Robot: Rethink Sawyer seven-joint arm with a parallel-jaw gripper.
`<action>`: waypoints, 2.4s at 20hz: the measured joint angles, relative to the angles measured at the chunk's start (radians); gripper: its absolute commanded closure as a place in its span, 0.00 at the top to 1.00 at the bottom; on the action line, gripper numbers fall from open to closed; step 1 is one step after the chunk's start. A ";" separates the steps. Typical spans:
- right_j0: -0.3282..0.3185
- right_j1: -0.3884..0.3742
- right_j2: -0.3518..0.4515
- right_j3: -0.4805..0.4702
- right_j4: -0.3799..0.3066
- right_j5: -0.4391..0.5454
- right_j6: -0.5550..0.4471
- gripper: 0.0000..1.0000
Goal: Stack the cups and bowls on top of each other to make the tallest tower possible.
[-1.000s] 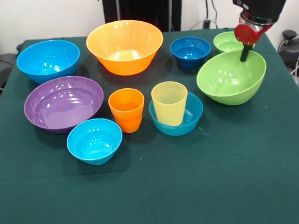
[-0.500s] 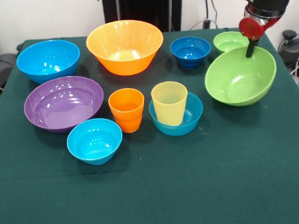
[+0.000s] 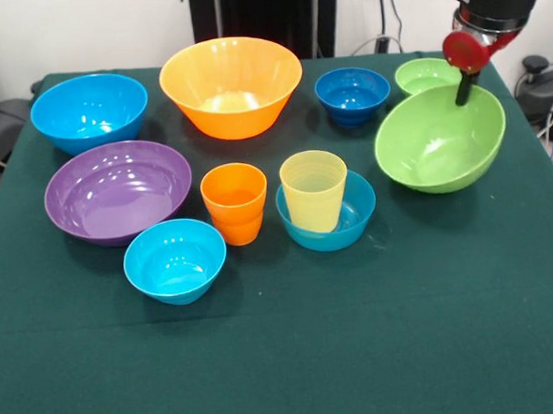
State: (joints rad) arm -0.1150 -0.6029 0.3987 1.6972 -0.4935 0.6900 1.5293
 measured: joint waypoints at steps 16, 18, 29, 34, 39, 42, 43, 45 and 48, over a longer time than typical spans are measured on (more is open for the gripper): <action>-0.020 -0.044 0.009 0.004 0.018 0.000 0.000 1.00; -0.036 -0.064 0.013 0.015 0.039 0.000 0.000 1.00; -0.061 -0.184 0.014 0.081 0.095 0.027 0.000 1.00; -0.050 -0.197 0.013 0.101 0.099 0.027 0.000 1.00; 0.006 -0.238 -0.001 0.139 0.126 0.027 0.006 1.00; 0.067 -0.271 -0.016 0.162 0.151 0.027 0.025 1.00; 0.085 -0.278 -0.019 0.169 0.159 0.027 0.036 1.00; 0.115 -0.288 -0.024 0.178 0.169 0.027 0.054 1.00; 0.176 -0.281 -0.043 0.189 0.172 0.021 0.109 1.00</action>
State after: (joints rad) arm 0.0605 -0.8843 0.3552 1.8864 -0.3212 0.7107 1.6388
